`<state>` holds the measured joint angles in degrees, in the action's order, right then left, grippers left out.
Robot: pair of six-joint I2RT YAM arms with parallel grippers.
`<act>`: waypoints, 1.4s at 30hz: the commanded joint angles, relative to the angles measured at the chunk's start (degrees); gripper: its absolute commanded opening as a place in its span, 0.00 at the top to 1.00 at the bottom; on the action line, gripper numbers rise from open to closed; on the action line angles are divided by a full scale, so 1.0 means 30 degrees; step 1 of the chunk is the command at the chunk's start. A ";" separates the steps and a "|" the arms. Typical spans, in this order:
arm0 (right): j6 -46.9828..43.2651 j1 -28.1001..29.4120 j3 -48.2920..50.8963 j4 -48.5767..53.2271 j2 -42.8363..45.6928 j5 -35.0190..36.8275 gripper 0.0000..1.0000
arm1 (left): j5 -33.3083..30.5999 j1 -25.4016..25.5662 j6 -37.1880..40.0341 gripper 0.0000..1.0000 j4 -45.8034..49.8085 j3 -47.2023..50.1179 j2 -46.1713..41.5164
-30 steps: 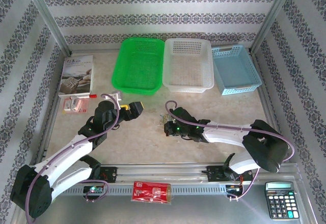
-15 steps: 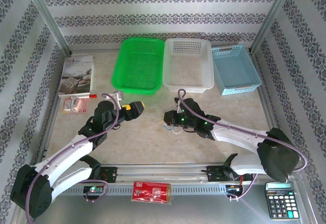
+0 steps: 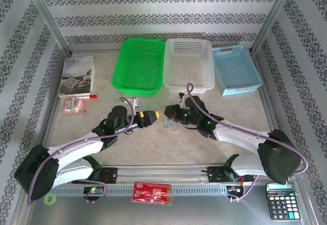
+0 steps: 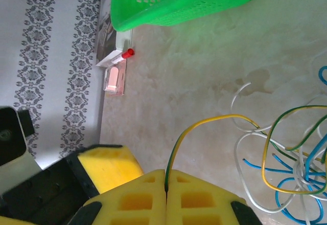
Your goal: Untangle the cables
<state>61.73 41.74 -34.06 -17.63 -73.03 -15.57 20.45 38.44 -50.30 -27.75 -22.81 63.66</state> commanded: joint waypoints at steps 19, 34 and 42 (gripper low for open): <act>0.1321 -0.0579 0.1101 -0.2307 0.0292 -0.0778 1.00 | -0.0847 0.0958 -0.1308 0.53 -0.5634 0.0425 0.2361; 0.1570 -0.0642 0.1335 -0.2743 0.0306 -0.1042 1.00 | -0.0620 0.1163 -0.1360 0.75 -0.6532 -0.0102 0.3418; 0.1356 -0.0947 0.1983 -0.2832 0.0666 -0.0931 0.87 | -0.0901 0.1222 -0.1310 1.00 -0.6337 -0.0347 0.2902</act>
<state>66.15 39.86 -29.58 -24.60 -72.66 -18.31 17.98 41.30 -54.43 -43.55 -22.17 73.78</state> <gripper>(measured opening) 0.099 0.057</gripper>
